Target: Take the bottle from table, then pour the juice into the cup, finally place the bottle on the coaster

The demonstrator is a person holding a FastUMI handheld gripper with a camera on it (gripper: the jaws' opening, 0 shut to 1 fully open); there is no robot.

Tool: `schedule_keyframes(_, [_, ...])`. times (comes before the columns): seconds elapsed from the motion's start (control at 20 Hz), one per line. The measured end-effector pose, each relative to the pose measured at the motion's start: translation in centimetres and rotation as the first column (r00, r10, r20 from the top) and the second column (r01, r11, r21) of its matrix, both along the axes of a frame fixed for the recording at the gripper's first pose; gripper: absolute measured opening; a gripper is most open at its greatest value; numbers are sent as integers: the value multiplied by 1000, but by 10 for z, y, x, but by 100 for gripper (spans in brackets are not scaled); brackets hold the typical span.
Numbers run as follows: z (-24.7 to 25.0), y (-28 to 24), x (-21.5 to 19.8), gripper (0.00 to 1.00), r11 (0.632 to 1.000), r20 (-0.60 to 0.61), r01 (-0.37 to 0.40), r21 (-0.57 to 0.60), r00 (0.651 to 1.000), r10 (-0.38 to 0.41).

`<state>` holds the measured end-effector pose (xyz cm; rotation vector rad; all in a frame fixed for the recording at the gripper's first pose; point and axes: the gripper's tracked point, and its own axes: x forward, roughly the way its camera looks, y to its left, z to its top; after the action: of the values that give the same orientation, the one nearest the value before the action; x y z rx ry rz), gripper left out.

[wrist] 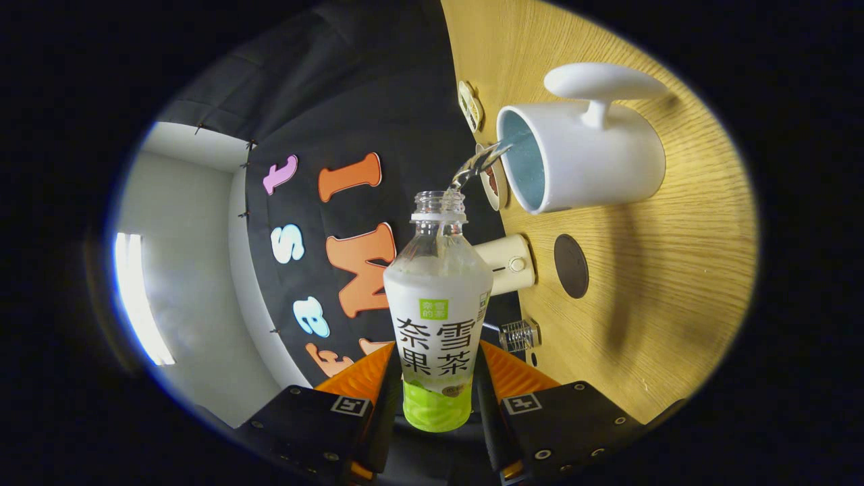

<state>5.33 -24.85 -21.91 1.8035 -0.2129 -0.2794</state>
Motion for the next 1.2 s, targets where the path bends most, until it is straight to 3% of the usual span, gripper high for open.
schedule_keyframes(1.2, [22, -12, 5, 57, 985, 75, 58, 160, 995, -71])
